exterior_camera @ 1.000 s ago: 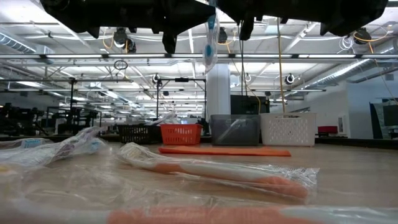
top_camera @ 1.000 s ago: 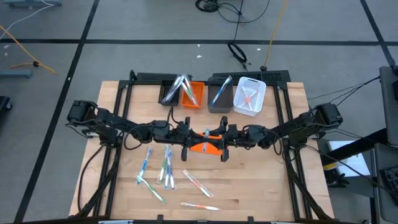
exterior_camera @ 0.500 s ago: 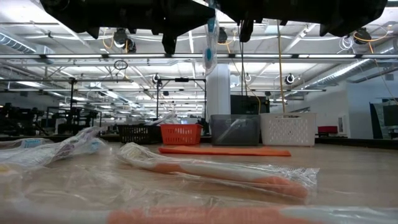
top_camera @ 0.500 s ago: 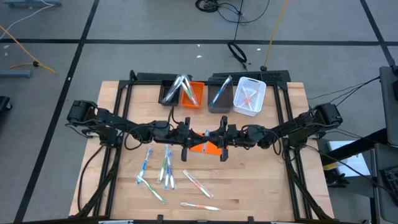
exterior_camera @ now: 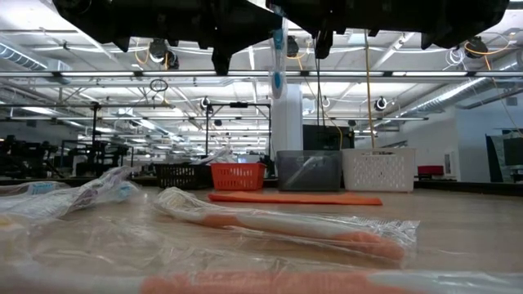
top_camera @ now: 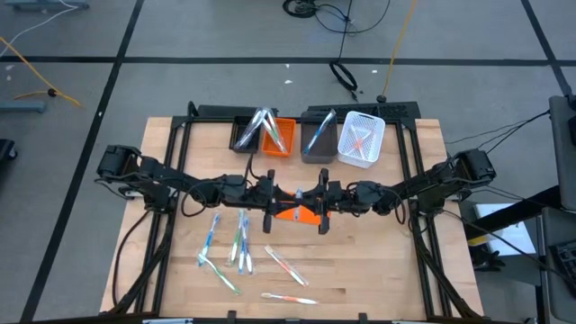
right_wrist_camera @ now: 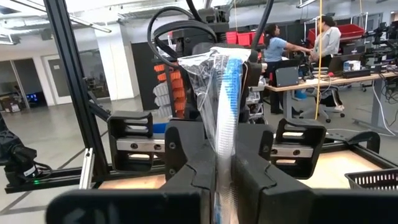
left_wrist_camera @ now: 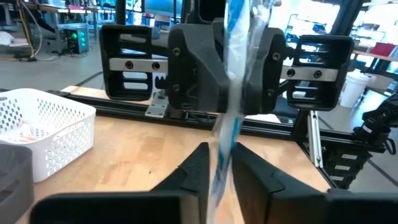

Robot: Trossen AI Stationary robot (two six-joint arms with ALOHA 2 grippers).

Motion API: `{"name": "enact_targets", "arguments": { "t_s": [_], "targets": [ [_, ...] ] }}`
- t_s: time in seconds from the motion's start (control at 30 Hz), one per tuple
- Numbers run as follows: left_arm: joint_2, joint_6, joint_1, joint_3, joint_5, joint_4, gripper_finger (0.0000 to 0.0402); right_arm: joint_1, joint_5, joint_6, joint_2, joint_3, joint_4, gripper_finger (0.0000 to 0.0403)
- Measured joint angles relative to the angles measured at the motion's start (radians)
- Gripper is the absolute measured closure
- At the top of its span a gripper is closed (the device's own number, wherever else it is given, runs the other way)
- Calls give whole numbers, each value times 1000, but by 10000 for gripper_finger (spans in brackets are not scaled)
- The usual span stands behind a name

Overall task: Pick & Place Toothbrushes
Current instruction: Put the blue toothbrush into the black transparent bin

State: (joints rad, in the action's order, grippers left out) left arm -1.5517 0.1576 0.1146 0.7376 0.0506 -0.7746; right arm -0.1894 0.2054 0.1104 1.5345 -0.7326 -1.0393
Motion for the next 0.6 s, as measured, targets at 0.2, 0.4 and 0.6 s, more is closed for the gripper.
{"name": "enact_targets", "arguments": {
  "t_s": [0.2, 0.4, 0.6],
  "targets": [
    [0, -3, 0, 0, 6, 0, 277, 0, 0, -20, -10, 1, 5, 386],
    [0, 9, 0, 0, 5, 9, 220, 5, 3, -20, -47, 2, 83, 386],
    [0, 5, -3, 0, 5, 15, 179, 7, 6, -21, -89, 2, 138, 386]
  ]
}}
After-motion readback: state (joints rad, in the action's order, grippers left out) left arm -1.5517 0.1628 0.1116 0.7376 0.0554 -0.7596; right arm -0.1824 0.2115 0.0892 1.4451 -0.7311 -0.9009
